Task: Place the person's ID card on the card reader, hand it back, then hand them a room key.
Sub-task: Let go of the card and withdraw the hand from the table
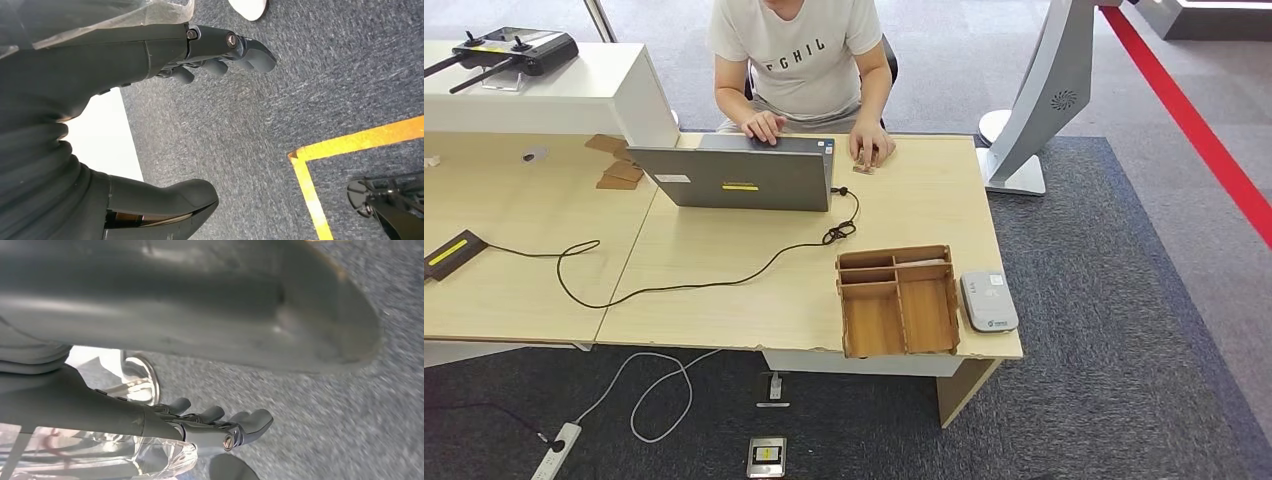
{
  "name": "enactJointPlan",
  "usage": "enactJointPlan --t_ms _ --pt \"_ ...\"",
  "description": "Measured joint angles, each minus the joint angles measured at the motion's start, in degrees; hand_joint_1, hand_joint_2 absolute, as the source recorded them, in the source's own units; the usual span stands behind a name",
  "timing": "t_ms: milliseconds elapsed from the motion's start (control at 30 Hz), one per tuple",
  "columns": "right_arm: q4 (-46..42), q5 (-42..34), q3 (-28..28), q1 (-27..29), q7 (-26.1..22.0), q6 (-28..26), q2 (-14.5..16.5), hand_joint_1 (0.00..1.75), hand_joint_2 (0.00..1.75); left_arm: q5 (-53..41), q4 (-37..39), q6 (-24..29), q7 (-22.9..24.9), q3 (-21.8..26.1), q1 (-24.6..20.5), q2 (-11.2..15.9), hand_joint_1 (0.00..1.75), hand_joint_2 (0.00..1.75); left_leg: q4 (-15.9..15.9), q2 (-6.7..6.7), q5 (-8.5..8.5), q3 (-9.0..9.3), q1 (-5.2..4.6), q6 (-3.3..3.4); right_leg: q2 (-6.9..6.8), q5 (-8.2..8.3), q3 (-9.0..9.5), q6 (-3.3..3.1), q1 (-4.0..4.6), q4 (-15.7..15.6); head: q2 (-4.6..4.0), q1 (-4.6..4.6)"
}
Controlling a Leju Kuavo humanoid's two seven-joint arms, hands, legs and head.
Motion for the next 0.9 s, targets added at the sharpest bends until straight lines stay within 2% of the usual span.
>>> enactJointPlan --t_ms 233,433,900 --pt "0.2 1.3 0.0 0.0 0.6 2.5 0.0 0.00 0.00 0.1 0.0 -0.3 0.3 0.0 0.0 0.0 0.00 1.75 0.0 0.00 0.00 0.01 0.00 0.00 0.00 0.00 0.02 0.00 0.00 0.0 0.00 0.01" --pt "0.3 2.3 0.1 0.0 0.3 4.3 -0.6 0.00 0.00 0.2 0.0 -0.2 2.4 0.0 0.0 0.0 0.00 1.75 0.0 0.00 0.00 0.01 0.00 0.00 0.00 0.00 0.02 0.00 -0.01 0.0 0.00 0.00" --pt "0.5 3.0 0.1 0.0 0.3 4.4 -0.9 0.00 0.00 1.0 0.0 -0.1 3.0 0.0 0.0 -0.1 0.00 1.75 0.0 0.00 0.00 0.02 0.00 0.00 0.00 0.00 0.03 0.00 0.00 0.0 0.00 -0.01"
